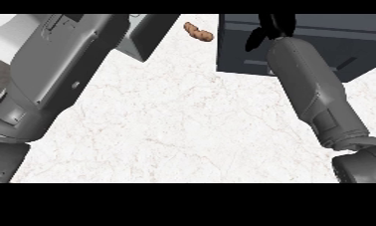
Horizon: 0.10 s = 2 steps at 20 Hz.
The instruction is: Pick up the can, place it into the drawer and close the drawer
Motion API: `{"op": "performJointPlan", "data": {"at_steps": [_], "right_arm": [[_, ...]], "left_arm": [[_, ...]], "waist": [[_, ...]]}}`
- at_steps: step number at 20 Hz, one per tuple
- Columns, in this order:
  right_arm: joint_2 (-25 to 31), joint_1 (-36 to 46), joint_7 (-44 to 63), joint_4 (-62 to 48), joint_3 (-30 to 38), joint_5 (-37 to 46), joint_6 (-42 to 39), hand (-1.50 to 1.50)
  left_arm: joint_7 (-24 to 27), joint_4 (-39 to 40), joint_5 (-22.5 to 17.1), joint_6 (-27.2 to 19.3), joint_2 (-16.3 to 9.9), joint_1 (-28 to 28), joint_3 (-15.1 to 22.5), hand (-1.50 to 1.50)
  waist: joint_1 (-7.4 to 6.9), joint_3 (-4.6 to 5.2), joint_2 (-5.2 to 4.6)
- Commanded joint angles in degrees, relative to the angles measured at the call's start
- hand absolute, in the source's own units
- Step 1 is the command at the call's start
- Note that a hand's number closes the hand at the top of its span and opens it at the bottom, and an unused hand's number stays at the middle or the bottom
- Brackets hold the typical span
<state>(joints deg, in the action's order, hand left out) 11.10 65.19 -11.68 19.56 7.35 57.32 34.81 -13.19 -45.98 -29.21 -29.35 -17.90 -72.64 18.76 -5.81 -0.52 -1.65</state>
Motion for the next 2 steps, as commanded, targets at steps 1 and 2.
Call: {"op": "performJointPlan", "data": {"at_steps": [1, 2], "right_arm": [[-1.6, 6.0, -0.2, 1.0, 3.8, -3.8, 2.1, -1.50], [-1.1, 4.9, -1.4, 0.5, 4.3, -4.2, 2.1, -1.50]], "left_arm": [[0.1, -3.4, -0.2, 0.6, -0.9, 2.8, -0.1, -1.50], [-0.4, -5.3, -0.1, 0.1, -0.7, 4.5, 0.5, -1.50]], "waist": [[-1.22, 0.44, 0.47], [-1.22, 0.43, 0.75]]}}
